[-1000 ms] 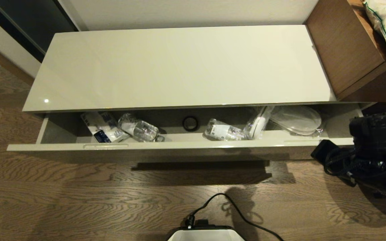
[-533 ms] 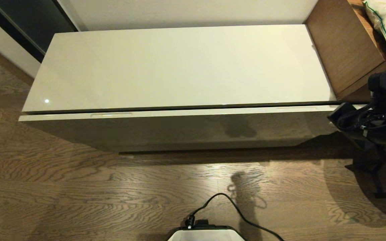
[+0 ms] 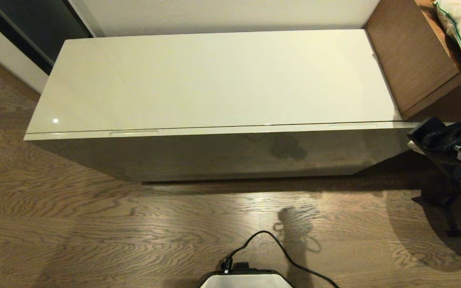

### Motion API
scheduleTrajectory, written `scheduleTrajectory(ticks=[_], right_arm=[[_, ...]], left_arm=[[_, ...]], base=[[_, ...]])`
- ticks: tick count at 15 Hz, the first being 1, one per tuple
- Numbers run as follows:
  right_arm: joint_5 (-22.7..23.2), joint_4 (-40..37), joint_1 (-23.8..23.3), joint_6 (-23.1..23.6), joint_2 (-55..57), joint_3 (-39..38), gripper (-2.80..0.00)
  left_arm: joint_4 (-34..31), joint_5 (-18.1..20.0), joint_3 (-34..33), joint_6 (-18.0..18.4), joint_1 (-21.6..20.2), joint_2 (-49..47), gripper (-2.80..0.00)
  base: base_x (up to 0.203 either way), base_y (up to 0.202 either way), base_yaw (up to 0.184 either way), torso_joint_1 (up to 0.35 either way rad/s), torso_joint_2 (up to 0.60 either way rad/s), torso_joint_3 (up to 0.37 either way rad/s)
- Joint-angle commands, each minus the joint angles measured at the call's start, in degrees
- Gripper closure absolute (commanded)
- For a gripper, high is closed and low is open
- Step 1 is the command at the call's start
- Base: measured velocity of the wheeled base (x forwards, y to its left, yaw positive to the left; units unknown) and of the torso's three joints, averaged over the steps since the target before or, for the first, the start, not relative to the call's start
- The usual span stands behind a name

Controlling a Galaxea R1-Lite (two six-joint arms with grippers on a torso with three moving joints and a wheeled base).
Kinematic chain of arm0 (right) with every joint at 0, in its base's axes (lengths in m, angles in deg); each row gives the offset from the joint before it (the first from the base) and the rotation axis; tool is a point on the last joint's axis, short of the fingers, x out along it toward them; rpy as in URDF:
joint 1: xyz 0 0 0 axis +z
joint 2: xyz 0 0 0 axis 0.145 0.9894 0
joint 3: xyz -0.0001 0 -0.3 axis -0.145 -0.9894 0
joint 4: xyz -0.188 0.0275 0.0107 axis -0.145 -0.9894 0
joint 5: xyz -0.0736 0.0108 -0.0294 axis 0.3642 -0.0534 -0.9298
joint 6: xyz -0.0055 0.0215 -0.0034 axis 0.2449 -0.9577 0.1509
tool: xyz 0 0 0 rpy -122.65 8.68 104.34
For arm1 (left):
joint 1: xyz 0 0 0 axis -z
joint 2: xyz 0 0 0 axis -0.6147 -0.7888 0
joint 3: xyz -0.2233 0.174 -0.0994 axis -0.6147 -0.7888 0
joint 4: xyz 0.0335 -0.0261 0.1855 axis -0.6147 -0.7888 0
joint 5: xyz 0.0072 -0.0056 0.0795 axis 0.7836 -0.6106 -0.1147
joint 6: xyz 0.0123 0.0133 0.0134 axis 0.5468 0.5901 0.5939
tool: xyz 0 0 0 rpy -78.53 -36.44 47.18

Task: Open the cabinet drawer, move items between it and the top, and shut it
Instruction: Close the drawer

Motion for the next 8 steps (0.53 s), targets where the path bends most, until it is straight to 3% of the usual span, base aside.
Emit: scheduleTrajectory(ticks=[1,5,8], right_arm=[[-0.1,-2.8,0.7,0.5,-6.2,-0.7,0.0],[-0.2,-9.2,6.0,8.2,-25.7,-7.8,0.0],[-0.3,-24.3,6.9,15.8,-46.9,-9.6,0.0]], left_arm=[[0.0,0.0,0.0,0.0,0.0,0.0,0.0],[0.0,0.0,0.0,0.0,0.0,0.0,0.0],[0.0,0.0,0.0,-0.1,0.0,0.0,0.0]], base=[[0.0,0.0,0.0,0.0,0.0,0.0],[0.0,0.0,0.0,0.0,0.0,0.0],[0.0,0.0,0.0,0.0,0.0,0.0]])
